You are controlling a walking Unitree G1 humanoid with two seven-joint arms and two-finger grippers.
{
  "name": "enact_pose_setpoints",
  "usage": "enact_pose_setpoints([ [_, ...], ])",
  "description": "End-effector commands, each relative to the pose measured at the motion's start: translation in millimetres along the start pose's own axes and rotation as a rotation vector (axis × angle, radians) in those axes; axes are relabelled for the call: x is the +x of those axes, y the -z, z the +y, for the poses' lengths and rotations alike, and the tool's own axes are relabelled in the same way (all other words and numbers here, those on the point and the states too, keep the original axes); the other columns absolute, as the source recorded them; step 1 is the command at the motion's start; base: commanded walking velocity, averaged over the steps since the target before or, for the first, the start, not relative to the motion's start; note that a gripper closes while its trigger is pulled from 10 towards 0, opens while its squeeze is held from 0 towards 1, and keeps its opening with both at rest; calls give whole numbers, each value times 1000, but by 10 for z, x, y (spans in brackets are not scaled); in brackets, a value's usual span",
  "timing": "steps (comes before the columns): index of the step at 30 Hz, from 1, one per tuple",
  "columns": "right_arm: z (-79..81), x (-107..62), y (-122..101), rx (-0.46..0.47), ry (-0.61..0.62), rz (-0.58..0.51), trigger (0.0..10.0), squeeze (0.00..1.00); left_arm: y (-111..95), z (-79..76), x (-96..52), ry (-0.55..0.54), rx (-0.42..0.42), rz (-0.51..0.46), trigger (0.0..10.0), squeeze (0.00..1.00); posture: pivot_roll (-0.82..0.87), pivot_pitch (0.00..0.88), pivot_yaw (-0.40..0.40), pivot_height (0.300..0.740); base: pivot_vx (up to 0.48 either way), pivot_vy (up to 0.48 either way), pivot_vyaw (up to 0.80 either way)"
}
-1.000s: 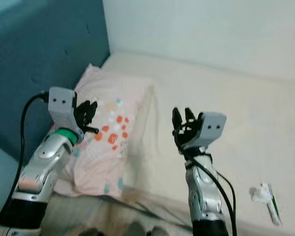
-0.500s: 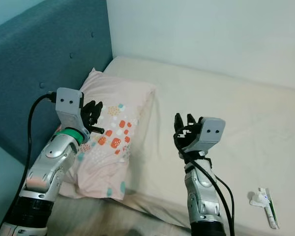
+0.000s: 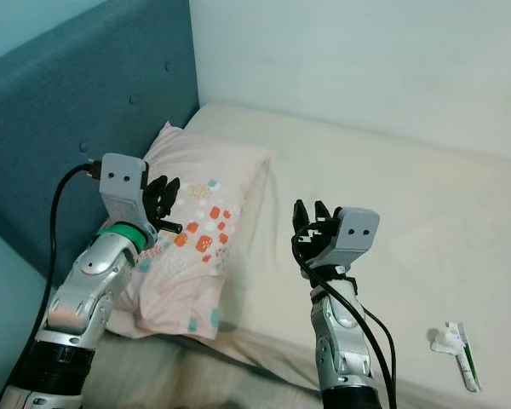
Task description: Clean up the room
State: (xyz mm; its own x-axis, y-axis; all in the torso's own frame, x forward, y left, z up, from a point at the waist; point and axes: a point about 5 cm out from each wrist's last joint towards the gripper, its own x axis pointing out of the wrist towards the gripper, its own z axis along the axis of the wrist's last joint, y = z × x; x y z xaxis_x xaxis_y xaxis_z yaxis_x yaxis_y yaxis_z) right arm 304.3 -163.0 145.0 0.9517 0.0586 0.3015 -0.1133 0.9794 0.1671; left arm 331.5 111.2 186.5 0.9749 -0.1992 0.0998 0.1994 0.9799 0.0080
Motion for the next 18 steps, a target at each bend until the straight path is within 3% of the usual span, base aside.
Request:
enact_pose_setpoints([
  [1,-46,-28,44,2,18,16,10000,0,74,10,-23,-3,2,24,10000,0,11,44,41,740,-326,0,0],
  [18,-74,-40,87,-4,34,30,10000,0,84,3,-8,7,5,27,10000,0,9,41,48,740,-328,0,0],
])
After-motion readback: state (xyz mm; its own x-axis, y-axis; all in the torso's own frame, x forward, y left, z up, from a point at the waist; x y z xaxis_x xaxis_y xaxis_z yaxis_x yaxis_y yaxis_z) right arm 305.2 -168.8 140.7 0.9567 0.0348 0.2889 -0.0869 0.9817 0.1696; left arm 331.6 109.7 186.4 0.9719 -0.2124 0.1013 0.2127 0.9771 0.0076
